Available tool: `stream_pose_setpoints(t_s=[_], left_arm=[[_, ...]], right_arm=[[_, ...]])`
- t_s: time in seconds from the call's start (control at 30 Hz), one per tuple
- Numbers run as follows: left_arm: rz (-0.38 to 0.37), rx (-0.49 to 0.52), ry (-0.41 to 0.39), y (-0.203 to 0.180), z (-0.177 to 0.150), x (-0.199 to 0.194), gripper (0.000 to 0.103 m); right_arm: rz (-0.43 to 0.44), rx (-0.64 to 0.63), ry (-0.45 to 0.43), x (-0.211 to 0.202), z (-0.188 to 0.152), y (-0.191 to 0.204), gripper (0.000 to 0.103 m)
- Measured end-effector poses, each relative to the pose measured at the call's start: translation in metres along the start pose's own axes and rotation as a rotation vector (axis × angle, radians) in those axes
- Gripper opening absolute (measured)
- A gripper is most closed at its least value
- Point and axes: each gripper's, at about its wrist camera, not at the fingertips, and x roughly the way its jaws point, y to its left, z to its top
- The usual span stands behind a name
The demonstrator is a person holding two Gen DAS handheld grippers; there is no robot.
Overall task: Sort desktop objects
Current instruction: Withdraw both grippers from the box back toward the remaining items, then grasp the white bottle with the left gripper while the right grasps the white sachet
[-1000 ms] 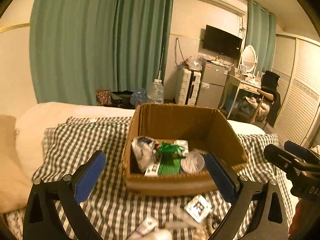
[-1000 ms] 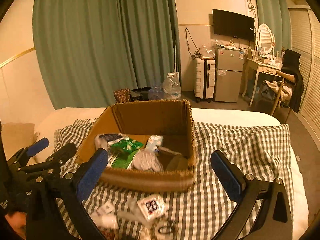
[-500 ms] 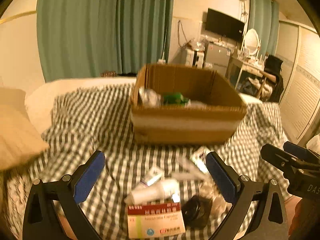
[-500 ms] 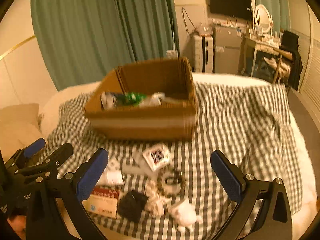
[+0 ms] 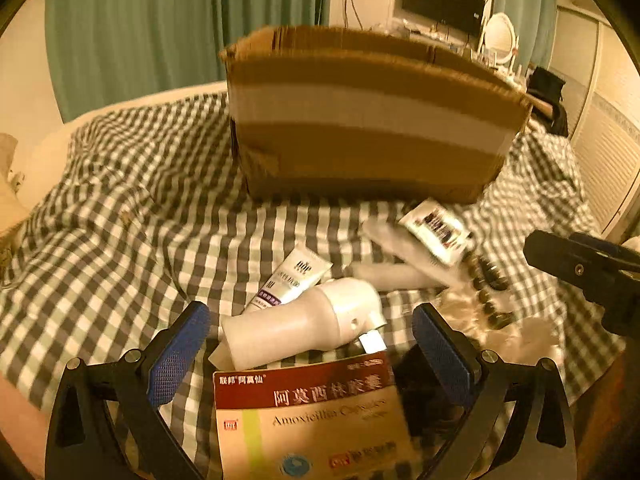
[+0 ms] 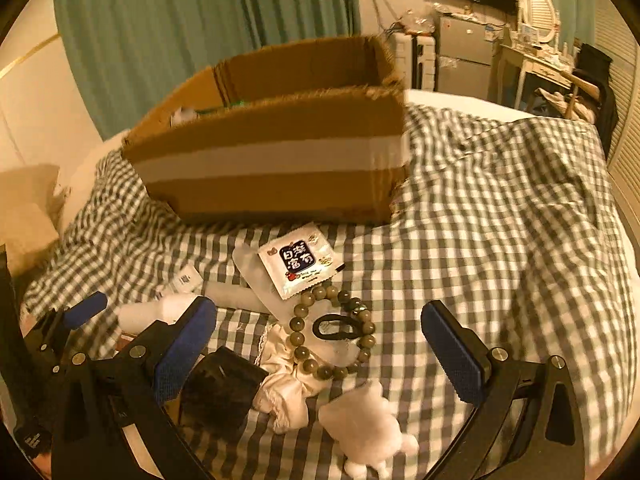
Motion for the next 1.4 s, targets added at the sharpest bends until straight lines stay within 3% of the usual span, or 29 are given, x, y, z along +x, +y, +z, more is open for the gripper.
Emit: stream_pose_setpoints(t_s=[0.2, 0.33, 0.5, 0.73, 0.83, 0.9, 0.97, 1.0, 1.03, 1.07, 1.1, 1.13, 1.23, 1.4], left_arm=[[-0.017, -0.048, 0.072, 0.007, -0.002, 0.030, 0.103], [-0.062, -0.149, 0.100, 0.018, -0.002, 0.043, 0.103], [-0.071, -0.204, 0.139, 0.023, 0.001, 0.054, 0.102], [-0.108, -0.184, 0.146, 0.019, 0.006, 0.054, 0.084], [-0.109, -0.176, 0.130, 0.017, 0.009, 0.053, 0.083], [-0.117, -0.180, 0.119, 0.016, 0.011, 0.051, 0.081], [-0.124, -0.178, 0.108, 0.015, 0.011, 0.048, 0.079], [-0.123, -0.177, 0.104, 0.017, 0.012, 0.046, 0.078], [-0.124, -0.176, 0.100, 0.017, 0.013, 0.045, 0.076], [-0.123, -0.174, 0.099, 0.017, 0.013, 0.044, 0.073], [-0.120, -0.171, 0.097, 0.018, 0.013, 0.043, 0.069], [-0.118, -0.170, 0.100, 0.019, 0.013, 0.044, 0.058], [-0.129, -0.169, 0.098, 0.020, 0.012, 0.041, 0.056], [-0.152, -0.171, 0.075, 0.024, 0.014, 0.037, 0.051]], right_arm=[[0.006, -0.041, 0.027, 0.038, 0.014, 0.013, 0.103], [0.001, -0.069, 0.043, 0.059, 0.024, 0.019, 0.103], [0.003, -0.082, 0.059, 0.078, 0.033, 0.020, 0.103], [0.025, -0.063, 0.103, 0.097, 0.034, 0.013, 0.103], [0.032, -0.069, 0.130, 0.105, 0.032, 0.015, 0.103], [0.035, -0.069, 0.140, 0.110, 0.030, 0.015, 0.096], [0.026, -0.076, 0.141, 0.112, 0.028, 0.016, 0.073], [0.021, -0.078, 0.136, 0.111, 0.028, 0.015, 0.069], [0.025, -0.078, 0.130, 0.110, 0.027, 0.014, 0.058], [0.028, -0.080, 0.129, 0.109, 0.027, 0.013, 0.040], [0.031, -0.082, 0.129, 0.109, 0.026, 0.013, 0.034], [0.032, -0.083, 0.124, 0.107, 0.025, 0.012, 0.033], [0.038, -0.078, 0.116, 0.102, 0.022, 0.010, 0.028], [0.063, -0.060, 0.079, 0.077, 0.016, -0.003, 0.009]])
